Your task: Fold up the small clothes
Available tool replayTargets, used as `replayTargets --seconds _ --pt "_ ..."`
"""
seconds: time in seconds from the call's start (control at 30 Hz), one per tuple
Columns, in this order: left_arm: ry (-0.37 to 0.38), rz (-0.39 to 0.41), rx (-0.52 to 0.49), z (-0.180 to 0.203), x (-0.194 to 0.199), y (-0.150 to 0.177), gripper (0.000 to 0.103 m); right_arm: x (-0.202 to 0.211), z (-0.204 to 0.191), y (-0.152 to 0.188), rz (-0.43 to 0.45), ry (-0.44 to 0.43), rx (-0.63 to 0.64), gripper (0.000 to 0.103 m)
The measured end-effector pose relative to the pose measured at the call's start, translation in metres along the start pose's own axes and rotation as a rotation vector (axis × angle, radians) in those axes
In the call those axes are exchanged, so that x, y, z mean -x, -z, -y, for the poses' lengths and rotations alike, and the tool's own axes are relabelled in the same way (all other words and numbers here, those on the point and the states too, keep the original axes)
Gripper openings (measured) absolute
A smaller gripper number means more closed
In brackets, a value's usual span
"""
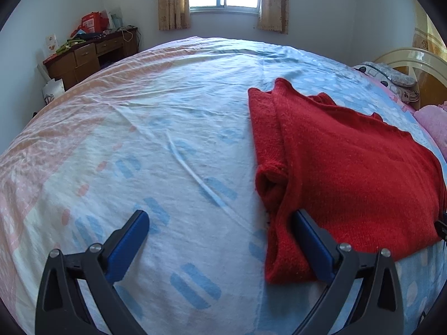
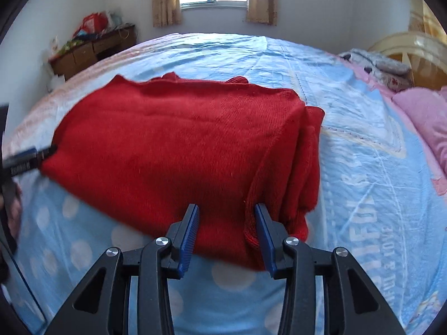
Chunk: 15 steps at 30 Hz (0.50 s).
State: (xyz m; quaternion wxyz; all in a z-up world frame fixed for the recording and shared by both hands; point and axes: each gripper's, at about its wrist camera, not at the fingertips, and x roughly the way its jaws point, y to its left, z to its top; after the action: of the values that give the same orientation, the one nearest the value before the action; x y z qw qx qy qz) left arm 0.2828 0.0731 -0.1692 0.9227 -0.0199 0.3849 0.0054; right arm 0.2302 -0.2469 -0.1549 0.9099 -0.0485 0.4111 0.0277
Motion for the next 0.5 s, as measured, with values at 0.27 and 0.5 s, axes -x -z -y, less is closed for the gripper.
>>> replayTargets --seconds 0.27,0.5 --pt "-0.003 0.013 -0.003 0.000 0.001 0.003 0.103 0.044 -0.019 -0.012 0.100 0.109 0.033 0.054" --pt "0.002 0.017 0.000 -0.001 0.001 0.003 0.103 0.034 -0.076 -0.042 0.135 0.025 0.172 0.057"
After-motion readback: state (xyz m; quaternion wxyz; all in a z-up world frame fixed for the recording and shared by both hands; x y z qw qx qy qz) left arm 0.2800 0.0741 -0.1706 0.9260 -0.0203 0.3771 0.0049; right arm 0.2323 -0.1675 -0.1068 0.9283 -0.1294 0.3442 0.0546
